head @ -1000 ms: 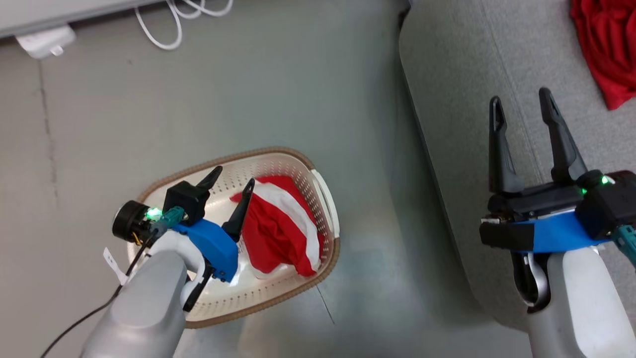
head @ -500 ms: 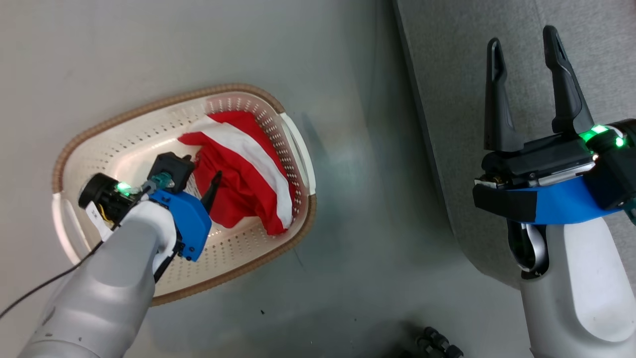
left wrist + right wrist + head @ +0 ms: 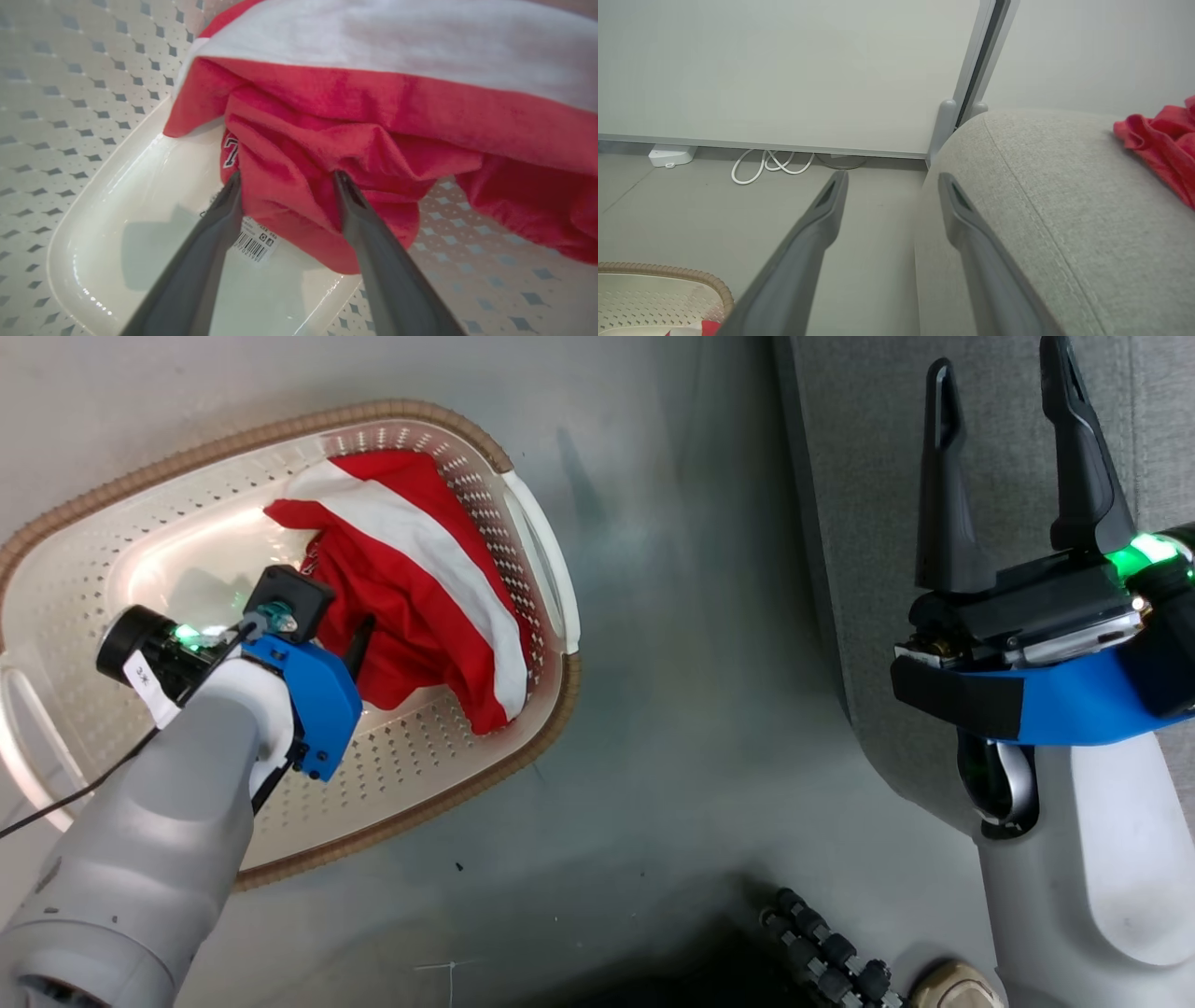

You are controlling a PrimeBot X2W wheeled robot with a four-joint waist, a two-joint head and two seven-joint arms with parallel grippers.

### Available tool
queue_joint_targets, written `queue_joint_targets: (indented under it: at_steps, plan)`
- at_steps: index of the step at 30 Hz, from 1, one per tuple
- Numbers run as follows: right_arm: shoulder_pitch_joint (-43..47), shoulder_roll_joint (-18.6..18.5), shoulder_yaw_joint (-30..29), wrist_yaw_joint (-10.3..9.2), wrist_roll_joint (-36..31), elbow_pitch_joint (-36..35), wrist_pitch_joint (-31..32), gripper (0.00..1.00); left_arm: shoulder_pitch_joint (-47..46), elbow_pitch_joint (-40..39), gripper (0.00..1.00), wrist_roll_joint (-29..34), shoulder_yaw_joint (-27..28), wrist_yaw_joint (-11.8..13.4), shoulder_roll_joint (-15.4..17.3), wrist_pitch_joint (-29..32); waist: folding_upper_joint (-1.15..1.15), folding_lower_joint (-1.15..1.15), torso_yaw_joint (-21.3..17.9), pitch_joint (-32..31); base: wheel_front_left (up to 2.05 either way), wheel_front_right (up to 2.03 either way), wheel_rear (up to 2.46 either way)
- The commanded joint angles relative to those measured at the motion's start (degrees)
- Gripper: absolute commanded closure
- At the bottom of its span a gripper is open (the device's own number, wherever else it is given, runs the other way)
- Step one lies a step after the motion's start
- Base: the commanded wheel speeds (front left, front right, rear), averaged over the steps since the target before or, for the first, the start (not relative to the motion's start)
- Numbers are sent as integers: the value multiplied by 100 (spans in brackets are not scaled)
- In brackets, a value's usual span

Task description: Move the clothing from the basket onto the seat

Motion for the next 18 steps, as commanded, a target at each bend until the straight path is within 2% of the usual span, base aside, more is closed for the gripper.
queue_joint_targets:
  at_steps: [1, 14, 15, 16, 18]
  plan:
    - [-140, 22, 21, -2, 65, -43, 0, 0, -121, 43, 0, -37, -36, -9, 61, 22, 0, -1, -38, 132, 0, 0, 0]
    - [-130, 23, -43, -2, 19, -136, 0, 0, -469, 274, 0, -196, -522, -9, -47, 186, 0, -1, 18, 518, 2, 2, 2]
    - [-136, 23, -49, -2, 1, -137, 0, 0, -478, 271, 55, -222, -555, -9, -58, 185, 0, -1, 35, 528, 1, 1, 1]
    - [-141, 23, -51, -3, -1, -141, 0, 0, -497, 263, 96, -236, -592, -9, -60, 163, 0, -1, 46, 535, 0, 0, 0]
    - [-178, 23, -52, -2, -9, -125, 0, 0, -500, 250, 100, -297, -728, -9, -70, 191, 0, -1, 61, 543, 0, 0, 0]
